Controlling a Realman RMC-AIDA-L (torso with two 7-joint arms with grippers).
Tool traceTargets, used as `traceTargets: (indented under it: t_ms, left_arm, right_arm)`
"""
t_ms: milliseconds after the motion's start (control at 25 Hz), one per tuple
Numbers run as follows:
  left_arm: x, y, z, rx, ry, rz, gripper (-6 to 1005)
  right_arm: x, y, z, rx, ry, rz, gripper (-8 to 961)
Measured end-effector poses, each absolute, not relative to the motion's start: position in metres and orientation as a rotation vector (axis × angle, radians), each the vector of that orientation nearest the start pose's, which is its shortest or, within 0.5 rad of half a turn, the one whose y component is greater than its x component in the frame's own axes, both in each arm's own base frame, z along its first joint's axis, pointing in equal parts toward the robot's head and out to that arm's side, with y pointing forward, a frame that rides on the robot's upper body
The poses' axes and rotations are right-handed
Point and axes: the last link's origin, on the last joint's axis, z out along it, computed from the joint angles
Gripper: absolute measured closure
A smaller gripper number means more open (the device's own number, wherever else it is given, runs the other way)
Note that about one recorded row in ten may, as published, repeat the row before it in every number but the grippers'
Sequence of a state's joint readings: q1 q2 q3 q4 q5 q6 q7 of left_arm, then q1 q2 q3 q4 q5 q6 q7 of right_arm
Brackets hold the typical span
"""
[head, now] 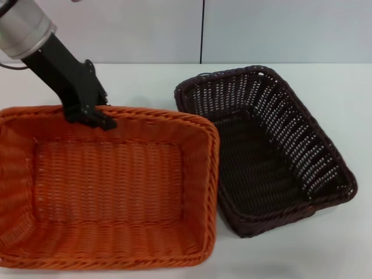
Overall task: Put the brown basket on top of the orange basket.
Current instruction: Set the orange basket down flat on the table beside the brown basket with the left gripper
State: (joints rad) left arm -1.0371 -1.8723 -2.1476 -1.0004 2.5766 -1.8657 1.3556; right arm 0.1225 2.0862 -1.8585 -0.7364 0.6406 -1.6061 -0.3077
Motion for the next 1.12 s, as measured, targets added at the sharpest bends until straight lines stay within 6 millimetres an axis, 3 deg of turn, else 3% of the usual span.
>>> traceTargets:
  t_ms: [280,680,1120]
  left_arm:
    - [-0.121,0.423,0.069,-2.992,-0.046,0.561,790]
    - [-0.126,0.434,0.053,-2.944,-0.04,0.573,782]
    - [-0.137,0.431,0.03,-2.862,-0.03,0.642,773]
  right_arm:
    - [0.264,0.274,0.094,-0.911,-0.045,0.861,163]
    - [0.263,0.275,0.095,-0.911,-0.052,0.867,162]
    - [0.261,0.273,0.094,-0.911,-0.054,0.875,163]
